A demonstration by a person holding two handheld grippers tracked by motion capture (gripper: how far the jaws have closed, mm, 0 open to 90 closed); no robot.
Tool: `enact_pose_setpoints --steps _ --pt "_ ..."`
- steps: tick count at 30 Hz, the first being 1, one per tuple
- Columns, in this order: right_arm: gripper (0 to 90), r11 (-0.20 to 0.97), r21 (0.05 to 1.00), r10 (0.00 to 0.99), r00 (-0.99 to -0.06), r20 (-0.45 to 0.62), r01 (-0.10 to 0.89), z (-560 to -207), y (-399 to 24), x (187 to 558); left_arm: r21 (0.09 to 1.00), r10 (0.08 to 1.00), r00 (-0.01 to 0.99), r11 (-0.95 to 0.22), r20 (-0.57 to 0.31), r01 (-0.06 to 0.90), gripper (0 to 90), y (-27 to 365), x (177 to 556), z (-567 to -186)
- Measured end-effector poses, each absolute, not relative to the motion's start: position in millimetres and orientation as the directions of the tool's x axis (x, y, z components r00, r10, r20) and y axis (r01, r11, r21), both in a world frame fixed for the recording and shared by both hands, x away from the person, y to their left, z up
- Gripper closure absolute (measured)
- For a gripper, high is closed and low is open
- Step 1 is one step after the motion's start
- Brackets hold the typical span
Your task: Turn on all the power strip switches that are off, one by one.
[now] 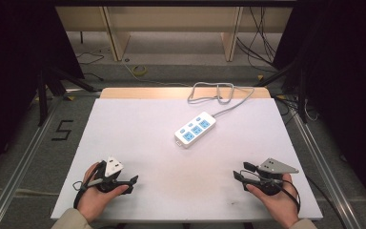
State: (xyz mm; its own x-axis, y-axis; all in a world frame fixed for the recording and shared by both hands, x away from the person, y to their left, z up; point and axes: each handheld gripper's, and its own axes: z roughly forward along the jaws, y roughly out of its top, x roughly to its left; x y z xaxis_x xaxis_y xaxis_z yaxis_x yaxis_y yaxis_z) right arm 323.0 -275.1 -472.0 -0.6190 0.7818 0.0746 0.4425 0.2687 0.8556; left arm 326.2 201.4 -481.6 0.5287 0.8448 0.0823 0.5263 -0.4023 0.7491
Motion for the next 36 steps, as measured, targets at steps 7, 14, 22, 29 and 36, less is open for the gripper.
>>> enact_pose_setpoints --steps 7,14,22,29,36 --pt "63.0 0.315 0.84 0.78 -0.625 0.037 0.443 -468 -273 321 0.748 0.848 0.523 -0.401 0.084 0.529 19.4 203 325 -483" --pt "90.0 0.387 0.812 0.777 -0.629 -0.032 0.437 -462 -267 323 0.744 0.849 0.52 -0.405 0.09 0.532 19.9 203 326 -483" --pt "90.0 0.402 0.805 0.785 -0.617 -0.056 0.437 -449 -260 336 0.746 0.853 0.514 -0.402 0.093 0.532 20.5 203 326 -482" --pt "90.0 0.403 0.807 0.787 -0.613 -0.065 0.431 -440 -251 350 0.746 0.853 0.513 -0.403 0.096 0.531 20.6 203 326 -482" --pt "90.0 0.414 0.8 0.786 -0.614 -0.073 0.434 -435 -241 364 0.745 0.854 0.511 -0.402 0.096 0.532 20.4 204 327 -483"
